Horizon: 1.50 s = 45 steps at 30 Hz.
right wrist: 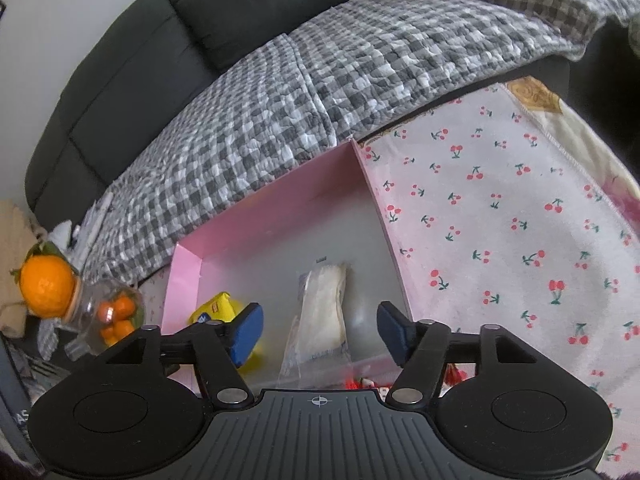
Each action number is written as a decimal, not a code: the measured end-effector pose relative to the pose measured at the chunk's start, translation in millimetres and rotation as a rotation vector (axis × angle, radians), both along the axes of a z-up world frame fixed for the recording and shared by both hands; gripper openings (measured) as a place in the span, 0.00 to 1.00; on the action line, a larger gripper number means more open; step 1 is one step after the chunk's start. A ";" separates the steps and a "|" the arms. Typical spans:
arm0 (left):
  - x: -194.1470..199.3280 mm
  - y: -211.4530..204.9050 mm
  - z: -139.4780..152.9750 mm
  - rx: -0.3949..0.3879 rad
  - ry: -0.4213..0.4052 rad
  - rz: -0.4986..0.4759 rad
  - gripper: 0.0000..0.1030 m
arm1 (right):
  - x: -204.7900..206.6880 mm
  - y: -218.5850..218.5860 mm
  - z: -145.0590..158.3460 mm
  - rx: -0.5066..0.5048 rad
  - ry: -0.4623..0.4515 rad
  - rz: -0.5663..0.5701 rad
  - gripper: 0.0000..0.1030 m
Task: Organize snacks
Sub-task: 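Withdraw both grippers from the box back over the snack pile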
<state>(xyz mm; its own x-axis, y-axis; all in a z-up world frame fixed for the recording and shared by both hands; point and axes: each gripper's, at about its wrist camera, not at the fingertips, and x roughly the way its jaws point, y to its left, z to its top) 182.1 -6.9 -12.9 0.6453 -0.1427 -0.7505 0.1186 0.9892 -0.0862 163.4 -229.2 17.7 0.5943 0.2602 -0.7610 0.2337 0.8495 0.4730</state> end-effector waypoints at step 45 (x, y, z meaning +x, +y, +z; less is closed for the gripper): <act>-142.6 24.3 -7.2 -0.002 0.099 -0.183 0.99 | -135.4 19.6 11.7 -0.358 -0.091 0.330 0.79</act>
